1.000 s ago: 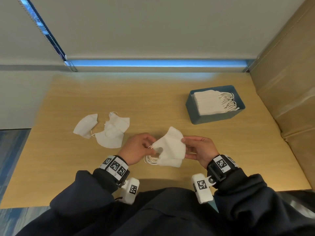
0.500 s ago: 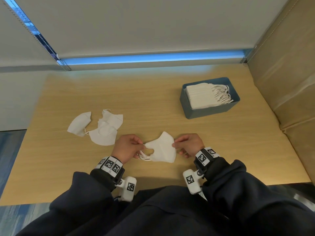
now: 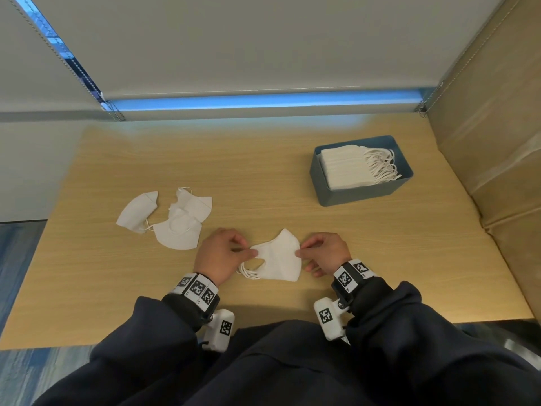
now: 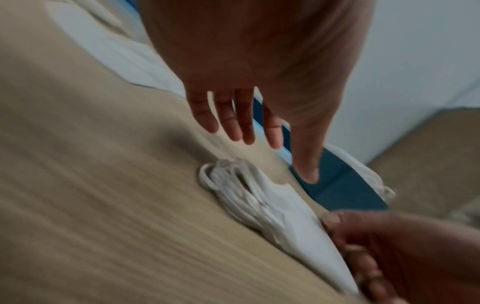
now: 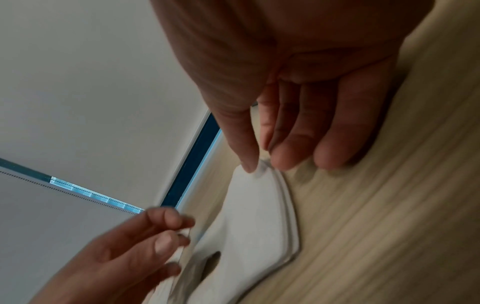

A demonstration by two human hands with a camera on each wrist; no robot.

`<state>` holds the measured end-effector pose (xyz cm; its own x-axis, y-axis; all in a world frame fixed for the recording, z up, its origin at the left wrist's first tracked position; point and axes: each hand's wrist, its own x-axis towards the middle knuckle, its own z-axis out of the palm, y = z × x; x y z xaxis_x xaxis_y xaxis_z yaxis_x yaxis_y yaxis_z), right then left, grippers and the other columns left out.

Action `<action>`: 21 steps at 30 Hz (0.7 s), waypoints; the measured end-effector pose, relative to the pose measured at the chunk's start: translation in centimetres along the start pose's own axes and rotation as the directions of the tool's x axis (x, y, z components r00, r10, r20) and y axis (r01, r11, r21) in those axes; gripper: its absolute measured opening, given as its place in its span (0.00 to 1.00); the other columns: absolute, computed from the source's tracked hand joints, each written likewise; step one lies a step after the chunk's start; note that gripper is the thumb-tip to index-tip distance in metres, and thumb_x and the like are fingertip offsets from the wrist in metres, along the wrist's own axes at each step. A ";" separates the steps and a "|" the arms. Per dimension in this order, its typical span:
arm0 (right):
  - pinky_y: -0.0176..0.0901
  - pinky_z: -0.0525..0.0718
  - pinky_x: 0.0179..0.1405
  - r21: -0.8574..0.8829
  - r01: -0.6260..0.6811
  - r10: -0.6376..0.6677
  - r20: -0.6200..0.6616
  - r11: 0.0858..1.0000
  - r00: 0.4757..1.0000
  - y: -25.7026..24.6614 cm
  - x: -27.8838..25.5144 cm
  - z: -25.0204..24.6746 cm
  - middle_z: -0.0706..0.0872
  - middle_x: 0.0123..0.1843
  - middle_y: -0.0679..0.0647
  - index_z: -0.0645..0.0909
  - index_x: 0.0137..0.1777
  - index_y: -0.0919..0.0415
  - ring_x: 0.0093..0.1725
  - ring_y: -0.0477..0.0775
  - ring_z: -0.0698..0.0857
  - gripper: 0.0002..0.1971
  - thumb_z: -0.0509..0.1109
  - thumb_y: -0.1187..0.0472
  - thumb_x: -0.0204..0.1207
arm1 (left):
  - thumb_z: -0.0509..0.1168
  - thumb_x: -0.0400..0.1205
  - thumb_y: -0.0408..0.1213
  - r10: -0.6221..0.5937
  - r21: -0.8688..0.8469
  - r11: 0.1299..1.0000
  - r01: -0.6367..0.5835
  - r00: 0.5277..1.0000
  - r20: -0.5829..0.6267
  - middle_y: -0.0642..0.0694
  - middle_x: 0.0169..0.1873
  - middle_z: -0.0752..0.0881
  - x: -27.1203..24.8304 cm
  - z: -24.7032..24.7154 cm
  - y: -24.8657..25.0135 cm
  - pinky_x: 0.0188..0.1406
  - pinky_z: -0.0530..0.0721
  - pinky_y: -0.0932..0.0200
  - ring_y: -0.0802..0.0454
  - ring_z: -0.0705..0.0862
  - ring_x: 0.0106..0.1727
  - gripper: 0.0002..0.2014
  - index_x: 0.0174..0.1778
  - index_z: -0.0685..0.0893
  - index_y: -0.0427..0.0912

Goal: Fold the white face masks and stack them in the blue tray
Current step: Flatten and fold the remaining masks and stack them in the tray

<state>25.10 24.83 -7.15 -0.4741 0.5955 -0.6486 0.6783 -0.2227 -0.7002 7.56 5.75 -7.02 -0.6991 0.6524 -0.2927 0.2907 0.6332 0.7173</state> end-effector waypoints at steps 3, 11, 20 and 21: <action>0.44 0.85 0.20 0.024 0.049 -0.047 -0.076 0.999 0.996 0.3 -0.2 0.1 0.92 0.39 0.57 0.87 0.46 0.60 0.25 0.56 0.88 0.10 0.85 0.61 0.70 | 0.84 0.64 0.57 0.248 0.139 0.952 -0.273 0.954 0.169 0.58 0.62 0.78 0.1 0.9 1.6 0.65 0.78 0.52 0.56 0.78 0.63 0.27 0.55 0.83 0.56; 0.50 0.90 0.25 -0.052 0.122 -0.127 -0.127 0.991 0.984 0.3 -1.0 0.6 0.94 0.41 0.48 0.91 0.45 0.47 0.31 0.57 0.92 0.06 0.75 0.60 0.77 | 0.79 0.65 0.61 0.350 0.506 0.665 -0.549 0.828 0.438 0.50 0.75 0.69 1.3 4.2 3.4 0.71 0.71 0.47 0.46 0.68 0.74 0.38 0.68 0.73 0.55; 0.45 0.85 0.23 -0.015 0.109 -0.110 -0.114 0.994 0.987 0.5 -0.8 0.5 0.93 0.47 0.52 0.90 0.50 0.52 0.30 0.56 0.91 0.08 0.81 0.61 0.72 | 0.77 0.64 0.66 0.381 0.488 0.662 -0.570 0.816 0.436 0.51 0.79 0.67 1.4 4.4 2.6 0.75 0.70 0.44 0.47 0.66 0.77 0.38 0.68 0.75 0.58; 0.43 0.84 0.21 -0.028 0.117 -0.119 -0.115 0.993 0.986 0.5 -0.7 0.6 0.92 0.46 0.53 0.89 0.51 0.52 0.28 0.55 0.90 0.11 0.82 0.61 0.71 | 0.76 0.64 0.68 0.379 0.460 0.695 -0.552 0.826 0.418 0.51 0.79 0.68 1.3 4.3 2.6 0.75 0.70 0.43 0.47 0.66 0.78 0.39 0.68 0.75 0.58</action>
<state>25.46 23.87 -7.23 -0.4837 0.7026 -0.5219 0.6337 -0.1301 -0.7625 10.18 10.06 -8.27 -0.1944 0.9526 -0.2340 0.8887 0.2720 0.3691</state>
